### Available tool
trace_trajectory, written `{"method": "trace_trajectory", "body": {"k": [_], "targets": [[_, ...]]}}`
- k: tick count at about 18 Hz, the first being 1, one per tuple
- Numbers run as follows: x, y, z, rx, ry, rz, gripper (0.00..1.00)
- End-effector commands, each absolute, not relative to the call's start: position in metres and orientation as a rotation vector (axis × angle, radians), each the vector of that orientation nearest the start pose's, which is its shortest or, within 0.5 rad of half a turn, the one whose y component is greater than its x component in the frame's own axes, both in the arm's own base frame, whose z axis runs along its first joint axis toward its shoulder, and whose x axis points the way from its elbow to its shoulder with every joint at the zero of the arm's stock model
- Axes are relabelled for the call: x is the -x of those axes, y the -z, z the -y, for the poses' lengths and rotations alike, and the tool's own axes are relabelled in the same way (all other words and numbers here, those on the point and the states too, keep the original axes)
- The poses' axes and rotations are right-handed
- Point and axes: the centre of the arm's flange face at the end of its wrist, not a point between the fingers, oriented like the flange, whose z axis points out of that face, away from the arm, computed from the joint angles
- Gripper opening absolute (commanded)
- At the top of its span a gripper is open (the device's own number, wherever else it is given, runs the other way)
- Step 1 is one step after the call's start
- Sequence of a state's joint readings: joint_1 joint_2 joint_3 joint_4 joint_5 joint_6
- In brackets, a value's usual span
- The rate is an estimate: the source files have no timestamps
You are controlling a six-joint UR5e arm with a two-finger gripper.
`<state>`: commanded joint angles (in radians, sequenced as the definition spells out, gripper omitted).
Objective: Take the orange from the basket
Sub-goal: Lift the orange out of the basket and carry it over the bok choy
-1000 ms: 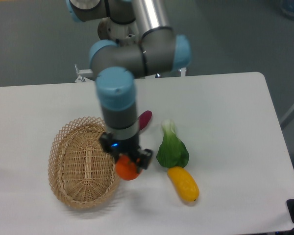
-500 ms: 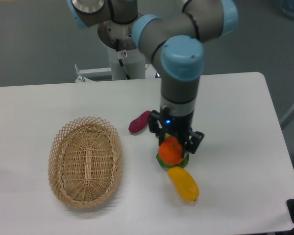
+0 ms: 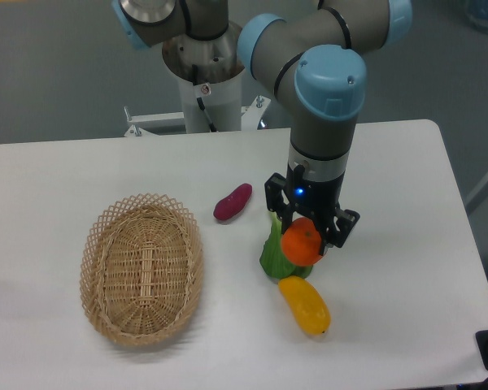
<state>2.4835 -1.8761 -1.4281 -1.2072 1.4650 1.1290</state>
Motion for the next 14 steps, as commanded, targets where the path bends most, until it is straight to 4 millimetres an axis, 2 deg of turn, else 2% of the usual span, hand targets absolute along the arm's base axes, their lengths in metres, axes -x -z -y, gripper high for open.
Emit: {"method": "trace_trajectory", "body": {"k": [14], "targets": [[0.4125, -0.4275, -0.5006, 2.915, -0.166, -0.331, 0.67]]}}
